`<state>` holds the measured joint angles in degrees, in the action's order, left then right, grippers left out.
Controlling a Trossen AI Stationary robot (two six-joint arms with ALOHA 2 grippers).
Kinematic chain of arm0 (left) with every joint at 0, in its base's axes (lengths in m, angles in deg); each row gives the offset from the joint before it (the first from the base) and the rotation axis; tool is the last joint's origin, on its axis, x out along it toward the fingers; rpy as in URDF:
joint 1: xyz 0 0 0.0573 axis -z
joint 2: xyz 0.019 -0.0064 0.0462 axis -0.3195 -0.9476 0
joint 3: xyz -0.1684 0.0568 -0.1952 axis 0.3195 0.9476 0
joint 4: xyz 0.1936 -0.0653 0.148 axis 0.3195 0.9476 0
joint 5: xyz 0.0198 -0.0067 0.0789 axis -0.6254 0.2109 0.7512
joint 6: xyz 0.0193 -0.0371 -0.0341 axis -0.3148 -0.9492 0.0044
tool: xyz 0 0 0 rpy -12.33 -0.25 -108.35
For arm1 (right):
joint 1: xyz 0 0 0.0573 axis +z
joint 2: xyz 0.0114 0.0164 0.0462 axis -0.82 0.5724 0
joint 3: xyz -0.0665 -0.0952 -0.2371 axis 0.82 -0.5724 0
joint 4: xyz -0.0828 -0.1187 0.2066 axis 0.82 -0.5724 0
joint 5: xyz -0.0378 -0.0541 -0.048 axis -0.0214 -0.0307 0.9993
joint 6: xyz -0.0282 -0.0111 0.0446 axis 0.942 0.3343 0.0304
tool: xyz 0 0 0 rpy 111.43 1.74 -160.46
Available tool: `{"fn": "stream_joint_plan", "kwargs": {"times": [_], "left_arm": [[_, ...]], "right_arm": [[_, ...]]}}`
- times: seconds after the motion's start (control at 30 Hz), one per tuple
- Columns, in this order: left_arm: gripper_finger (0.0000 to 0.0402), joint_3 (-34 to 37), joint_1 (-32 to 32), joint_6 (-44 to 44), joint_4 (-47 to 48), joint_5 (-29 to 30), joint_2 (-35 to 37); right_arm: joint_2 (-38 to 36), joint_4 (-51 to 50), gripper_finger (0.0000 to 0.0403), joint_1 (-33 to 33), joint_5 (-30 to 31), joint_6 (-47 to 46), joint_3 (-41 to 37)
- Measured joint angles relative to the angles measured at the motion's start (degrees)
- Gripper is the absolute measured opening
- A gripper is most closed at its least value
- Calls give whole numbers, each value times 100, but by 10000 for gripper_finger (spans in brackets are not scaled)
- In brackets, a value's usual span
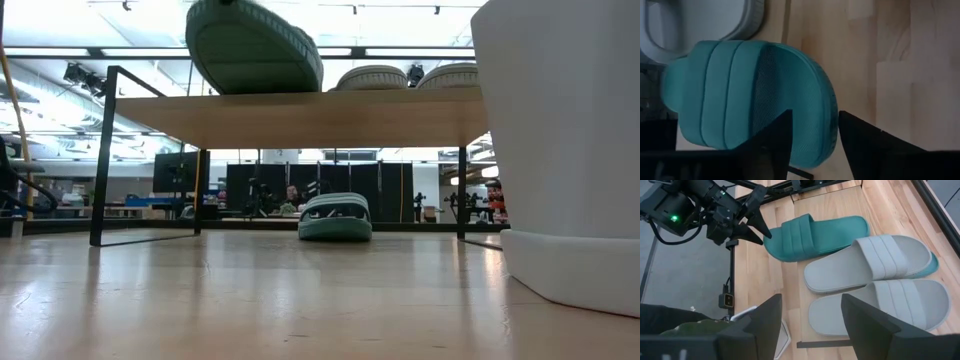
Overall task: Pick and place slides into the shelf
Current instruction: Put the right green slipper on the shelf, then put the green slipper on the shelf
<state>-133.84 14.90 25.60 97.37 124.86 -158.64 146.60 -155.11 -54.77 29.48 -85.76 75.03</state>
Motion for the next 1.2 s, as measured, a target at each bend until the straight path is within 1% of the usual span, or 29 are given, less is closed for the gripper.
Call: {"fn": "stream_joint_plan", "kwargs": {"times": [0.07, 0.37, 0.43, 0.57, 0.77, 0.93, 1.2], "left_arm": [[173, 0, 0, 0, 0, -79, 0], [193, 0, 0, 0, -2, -97, 0], [194, 0, 5, 0, -2, -109, 0], [191, 0, 7, 2, 5, -326, 0], [191, -58, 13, 4, 3, -347, 0], [197, -317, 24, -28, 168, -340, 0], [184, -1043, 154, -616, 1143, -351, 47]], "right_arm": [[0, 1, 212, 0, 0, 0, 0], [0, 0, 212, 0, 0, 0, 0], [0, 0, 212, 0, 0, 0, 0], [0, 0, 212, 0, 0, 3, 0], [0, 0, 212, 0, 0, 50, 0], [0, 0, 212, 0, -4, 52, 0], [0, 0, 212, -2, -175, 212, 0]]}}
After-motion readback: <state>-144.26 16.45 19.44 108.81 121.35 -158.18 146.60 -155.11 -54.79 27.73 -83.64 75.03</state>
